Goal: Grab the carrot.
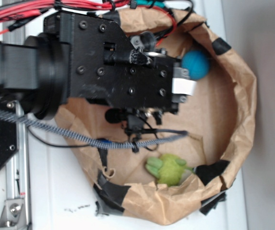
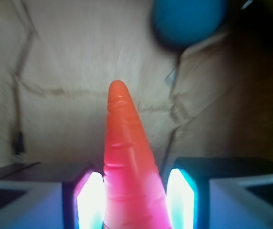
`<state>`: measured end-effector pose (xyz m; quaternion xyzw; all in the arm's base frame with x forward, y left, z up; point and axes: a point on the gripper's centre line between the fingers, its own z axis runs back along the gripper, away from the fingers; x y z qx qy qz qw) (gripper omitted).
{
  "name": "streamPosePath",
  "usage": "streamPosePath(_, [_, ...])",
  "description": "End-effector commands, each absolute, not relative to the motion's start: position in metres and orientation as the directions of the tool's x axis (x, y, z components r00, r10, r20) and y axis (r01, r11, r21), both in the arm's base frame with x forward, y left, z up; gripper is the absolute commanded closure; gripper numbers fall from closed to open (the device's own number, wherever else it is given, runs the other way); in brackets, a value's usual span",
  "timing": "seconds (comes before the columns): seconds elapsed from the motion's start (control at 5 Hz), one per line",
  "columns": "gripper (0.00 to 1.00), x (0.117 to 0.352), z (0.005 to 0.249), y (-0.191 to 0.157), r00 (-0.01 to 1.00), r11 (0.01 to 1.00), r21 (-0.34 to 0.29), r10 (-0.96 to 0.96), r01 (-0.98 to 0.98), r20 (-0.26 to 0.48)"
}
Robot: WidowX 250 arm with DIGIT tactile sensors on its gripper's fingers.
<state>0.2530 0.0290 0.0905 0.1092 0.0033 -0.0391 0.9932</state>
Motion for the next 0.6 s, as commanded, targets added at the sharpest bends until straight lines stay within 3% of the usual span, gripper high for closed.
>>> streamPosePath(0.0, [1.00,0.2708,0.1489,0.0157,0.999,0.985,0.174,0.005,-0.013,0.043])
streamPosePath(0.2, [1.00,0.2723,0.1544,0.0143,0.991,0.983,0.131,0.121,-0.127,0.052])
streamPosePath(0.4, [1.00,0.2637,0.1503,0.0126,0.992,0.978,0.164,0.126,-0.129,0.029])
